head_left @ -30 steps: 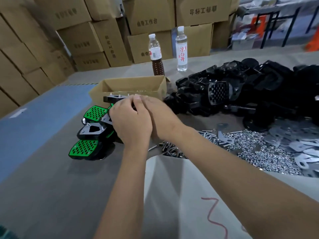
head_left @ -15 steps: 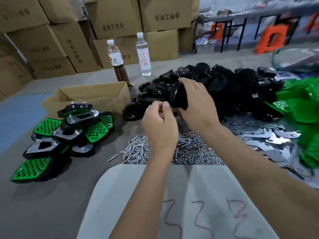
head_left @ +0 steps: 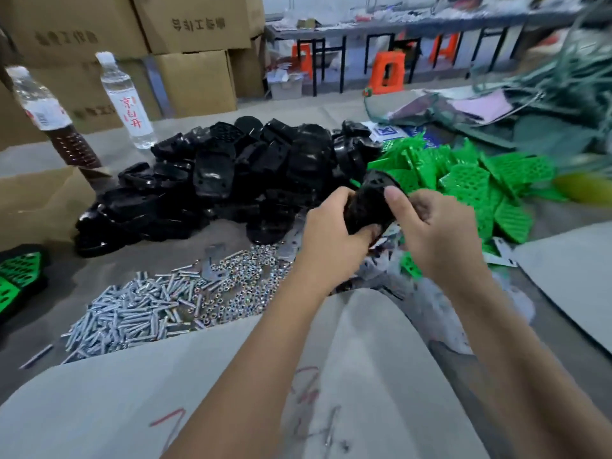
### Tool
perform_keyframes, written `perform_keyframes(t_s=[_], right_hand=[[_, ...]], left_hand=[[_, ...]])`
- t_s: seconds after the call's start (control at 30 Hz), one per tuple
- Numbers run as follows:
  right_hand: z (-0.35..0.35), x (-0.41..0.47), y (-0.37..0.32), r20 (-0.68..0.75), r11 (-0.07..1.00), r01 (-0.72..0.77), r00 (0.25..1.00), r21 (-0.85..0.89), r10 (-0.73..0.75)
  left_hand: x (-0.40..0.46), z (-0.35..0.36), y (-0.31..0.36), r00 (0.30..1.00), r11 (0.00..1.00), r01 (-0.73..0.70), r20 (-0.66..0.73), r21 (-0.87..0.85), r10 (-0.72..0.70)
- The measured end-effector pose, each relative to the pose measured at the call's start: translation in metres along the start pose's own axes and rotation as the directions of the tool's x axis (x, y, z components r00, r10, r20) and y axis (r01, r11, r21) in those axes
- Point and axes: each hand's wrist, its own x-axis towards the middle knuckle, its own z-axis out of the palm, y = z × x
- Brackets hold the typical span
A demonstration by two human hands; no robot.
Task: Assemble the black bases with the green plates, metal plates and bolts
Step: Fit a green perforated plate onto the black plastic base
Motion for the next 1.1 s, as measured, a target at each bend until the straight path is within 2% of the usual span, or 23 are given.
perform_keyframes(t_s=[0.03, 0.1, 0.17, 0.23, 0.33, 0.4, 0.5, 0.57, 0.63, 0.7, 0.73, 0.8, 0.83, 0.87, 1.0, 1.1], right_hand=[[-0.012, 0.004, 0.013, -0.021, 0.994, 0.049, 0.998, -0.098, -0.051], [-0.032, 0.010, 0.035, 0.042, 0.972, 0.093, 0.995, -0.214, -0.086], [-0.046, 0.013, 0.049, 0.250, 0.915, 0.114, 0.968, -0.386, -0.015], [-0.053, 0.011, 0.054, 0.422, 0.854, 0.132, 0.900, -0.503, 0.110], [-0.054, 0.008, 0.052, 0.410, 0.841, 0.100, 0.899, -0.532, 0.153], [-0.053, 0.008, 0.051, 0.334, 0.854, 0.101, 0.939, -0.510, 0.088], [-0.056, 0.009, 0.050, 0.104, 0.947, 0.060, 0.994, -0.314, -0.029], [-0.056, 0.012, 0.041, -0.016, 0.993, -0.019, 1.000, -0.116, 0.018], [-0.045, 0.018, 0.022, -0.059, 0.984, -0.109, 0.991, 0.144, 0.119], [-0.024, 0.021, -0.003, -0.051, 0.885, -0.210, 0.966, 0.415, 0.253], [-0.014, 0.021, -0.016, 0.004, 0.788, -0.264, 0.949, 0.556, 0.315], [0.014, 0.016, -0.040, 0.201, 0.483, -0.362, 0.914, 0.797, 0.352], [0.029, 0.012, -0.050, 0.281, 0.356, -0.396, 0.901, 0.846, 0.331], [0.044, 0.008, -0.059, 0.340, 0.301, -0.433, 0.886, 0.850, 0.315], [0.090, -0.016, -0.079, 0.508, 0.304, -0.556, 0.831, 0.773, 0.228], [0.111, -0.032, -0.076, 0.475, 0.381, -0.518, 0.855, 0.766, 0.207]], left_hand=[[0.002, 0.011, 0.004, 0.999, 1.000, 0.001, 0.033, 0.019, -0.002], [0.006, 0.029, 0.010, 0.997, 0.998, 0.032, 0.069, 0.052, -0.036], [0.009, 0.044, 0.014, 0.993, 0.997, 0.068, 0.091, 0.044, -0.072], [0.010, 0.054, 0.016, 0.990, 0.995, 0.071, 0.115, 0.070, -0.079], [0.009, 0.061, 0.016, 0.992, 0.997, 0.061, 0.108, 0.054, -0.067], [0.009, 0.060, 0.014, 0.993, 0.996, 0.093, 0.075, -0.019, -0.091], [0.010, 0.050, 0.011, 0.985, 0.972, 0.173, 0.050, -0.159, -0.168], [0.009, 0.040, 0.008, 0.969, 0.931, 0.248, 0.055, -0.268, -0.242], [0.006, 0.026, 0.004, 0.950, 0.884, 0.299, 0.021, -0.359, -0.313], [-0.001, 0.007, -0.003, 0.932, 0.872, 0.312, -0.058, -0.377, -0.359], [-0.004, -0.002, -0.007, 0.921, 0.870, 0.319, -0.095, -0.376, -0.379], [-0.012, -0.024, -0.016, 0.895, 0.856, 0.322, -0.166, -0.404, -0.414], [-0.017, -0.036, -0.022, 0.884, 0.849, 0.318, -0.191, -0.421, -0.426], [-0.021, -0.048, -0.028, 0.877, 0.845, 0.315, -0.207, -0.432, -0.433], [-0.037, -0.091, -0.051, 0.881, 0.841, 0.303, -0.205, -0.447, -0.427], [-0.045, -0.108, -0.063, 0.893, 0.850, 0.259, -0.222, -0.459, -0.392]])
